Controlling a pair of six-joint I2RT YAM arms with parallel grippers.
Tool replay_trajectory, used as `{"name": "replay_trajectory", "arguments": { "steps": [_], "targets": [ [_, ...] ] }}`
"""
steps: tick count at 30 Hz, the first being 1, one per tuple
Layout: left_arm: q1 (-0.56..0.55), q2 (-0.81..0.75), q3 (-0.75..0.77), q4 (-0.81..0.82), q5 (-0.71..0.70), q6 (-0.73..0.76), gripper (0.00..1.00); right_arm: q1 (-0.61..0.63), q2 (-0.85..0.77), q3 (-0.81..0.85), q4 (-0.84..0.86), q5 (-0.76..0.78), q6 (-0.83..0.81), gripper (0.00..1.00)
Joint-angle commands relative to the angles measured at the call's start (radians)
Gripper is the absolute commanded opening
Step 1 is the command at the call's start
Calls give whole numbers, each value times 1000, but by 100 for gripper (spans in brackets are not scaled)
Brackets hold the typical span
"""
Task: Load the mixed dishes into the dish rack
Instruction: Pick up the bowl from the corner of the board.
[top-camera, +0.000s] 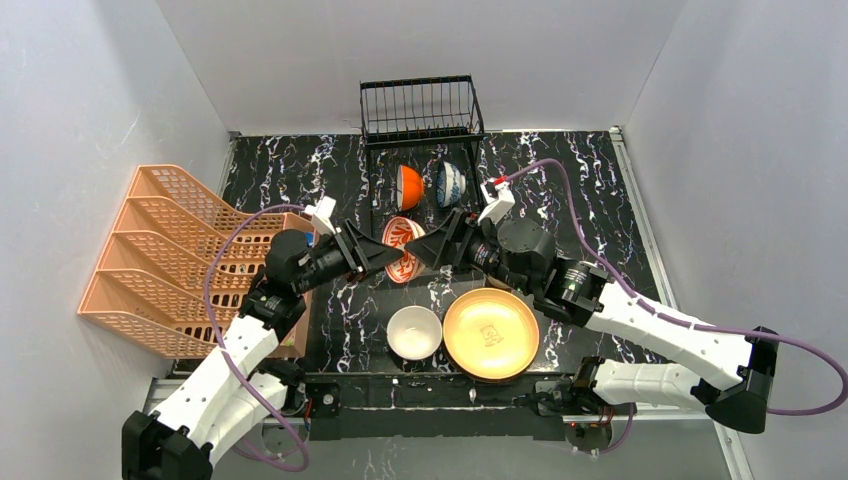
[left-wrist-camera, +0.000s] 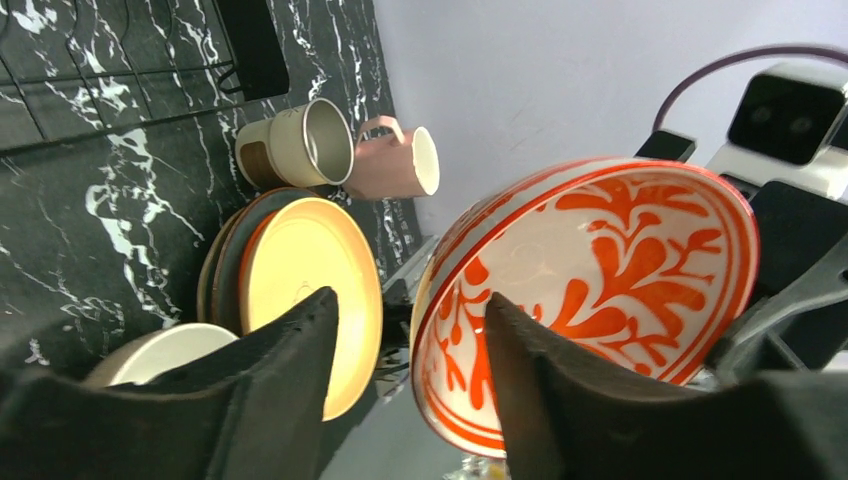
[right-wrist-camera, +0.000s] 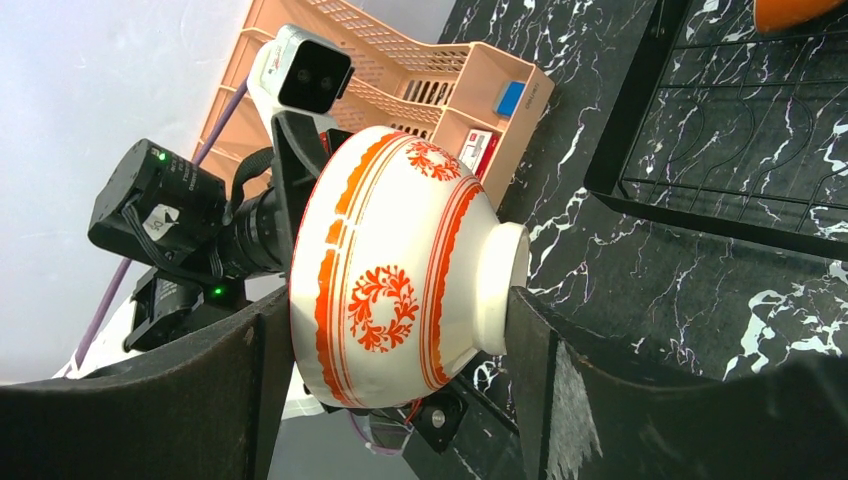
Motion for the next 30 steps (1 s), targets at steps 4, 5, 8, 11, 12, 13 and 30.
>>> {"name": "replay_trajectory", "arguments": {
  "steps": [4,5,8,11,12,13,30],
  "targets": [
    [0,-7,95,-154,-46,95,73,6,0,72,81,66,-36,1],
    [0,-8,106,-176,-57,110,77,6,7,84,57,76,-49,1],
    [0,-12,135,-236,-82,142,89,6,25,108,28,118,-89,1],
    [0,-11,180,-334,-123,193,93,6,40,120,21,163,-131,1],
    [0,-11,196,-358,-140,215,94,6,45,124,20,184,-151,1],
    [0,-9,216,-405,-168,241,97,6,52,131,14,208,-172,1],
    [0,25,368,-756,-450,556,98,-59,210,253,-49,439,-540,1]
  ]
}}
